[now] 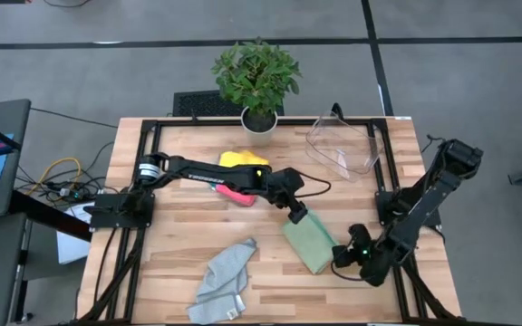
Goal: Fold microfiber towels
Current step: Stack the light green microfiber towel on the yellow microfiber towel
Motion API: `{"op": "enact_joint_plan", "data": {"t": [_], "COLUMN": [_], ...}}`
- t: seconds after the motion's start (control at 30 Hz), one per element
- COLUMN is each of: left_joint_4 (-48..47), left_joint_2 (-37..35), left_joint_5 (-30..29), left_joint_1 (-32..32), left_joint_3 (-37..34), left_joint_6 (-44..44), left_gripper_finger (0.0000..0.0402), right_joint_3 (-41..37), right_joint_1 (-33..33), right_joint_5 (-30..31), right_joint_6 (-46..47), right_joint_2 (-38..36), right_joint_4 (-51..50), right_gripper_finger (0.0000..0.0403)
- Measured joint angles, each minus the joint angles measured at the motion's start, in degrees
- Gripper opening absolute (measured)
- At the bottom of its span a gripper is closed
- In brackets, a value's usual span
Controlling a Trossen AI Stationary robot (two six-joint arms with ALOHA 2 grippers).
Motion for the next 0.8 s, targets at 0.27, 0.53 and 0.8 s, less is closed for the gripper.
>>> {"op": "enact_joint_plan", "data": {"t": [0.27,0.53,0.8], "left_joint_4": [0.08,-3.61,-13.14], "left_joint_2": [0.00,0.00,-1.11], "left_joint_5": [3.94,11.16,11.56], "left_joint_1": [1.70,2.62,-0.29], "left_joint_3": [0.00,0.00,0.09], "left_joint_6": [2.20,3.33,5.01], "left_gripper_finger": [0.0279,0.0279,0.0279], "right_joint_3": [0.07,0.63,-0.24], "right_joint_1": [-5.20,-8.14,-16.38], "right_joint_5": [-3.17,-9.18,-10.47], "right_joint_6": [0.66,-4.69,-36.07], "right_joint_2": [6.67,9.20,3.32], "right_joint_4": [6.70,4.63,-12.35], "right_gripper_finger": [0.0221,0.0211,0.0182]}}
